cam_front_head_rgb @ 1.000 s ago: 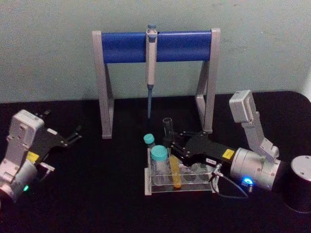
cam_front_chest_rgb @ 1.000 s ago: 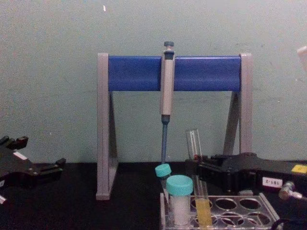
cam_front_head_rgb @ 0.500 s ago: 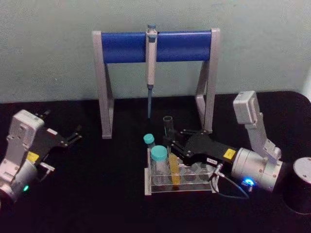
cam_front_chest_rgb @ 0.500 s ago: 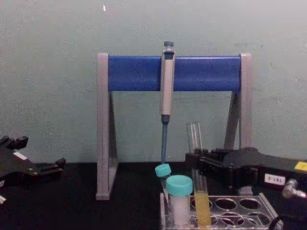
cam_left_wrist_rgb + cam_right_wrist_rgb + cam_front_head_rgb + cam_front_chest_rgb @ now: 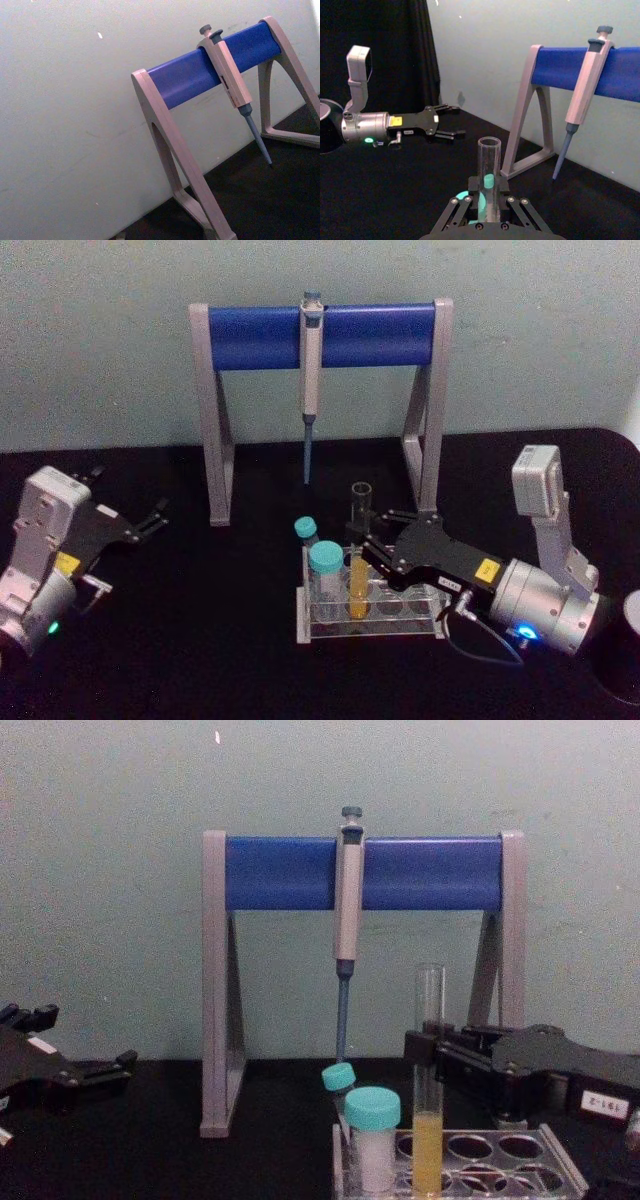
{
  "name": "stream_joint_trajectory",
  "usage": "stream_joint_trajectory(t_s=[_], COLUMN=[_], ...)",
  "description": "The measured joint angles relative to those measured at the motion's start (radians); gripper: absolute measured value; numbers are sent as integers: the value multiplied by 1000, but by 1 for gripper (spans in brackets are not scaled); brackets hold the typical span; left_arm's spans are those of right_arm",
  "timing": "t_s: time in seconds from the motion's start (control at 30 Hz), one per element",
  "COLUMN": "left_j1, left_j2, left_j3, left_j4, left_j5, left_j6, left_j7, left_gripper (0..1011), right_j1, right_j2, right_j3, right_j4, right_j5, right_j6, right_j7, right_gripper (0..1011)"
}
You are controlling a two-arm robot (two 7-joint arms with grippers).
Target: Pick up the test tube from the test tube rack, shake it, then place it back into the test tube rack.
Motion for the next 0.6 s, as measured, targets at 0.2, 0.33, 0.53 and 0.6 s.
stream_joint_trajectory(t_s=[0.2, 0.33, 0.53, 0.6], left_j1=[0, 0, 0, 0], left_j2=[0, 0, 0, 0], left_j3=[0, 0, 0, 0], left_j4=[0, 0, 0, 0], left_j5=[0, 0, 0, 0], left_j6=[0, 0, 0, 0], left_j7=[0, 0, 0, 0], left_gripper=[1001, 1001, 1001, 1001], right_j1=[-13, -16, -17, -14], right_j2=[4, 7, 10, 9], right_j3=[13, 21, 41, 49], right_j4=[-19, -37, -74, -85], right_j5=[-6, -16, -19, -14], right_j6=[-22, -30, -41, -44], right_j7=[-2, -8, -12, -12], right_gripper=[228, 228, 228, 228])
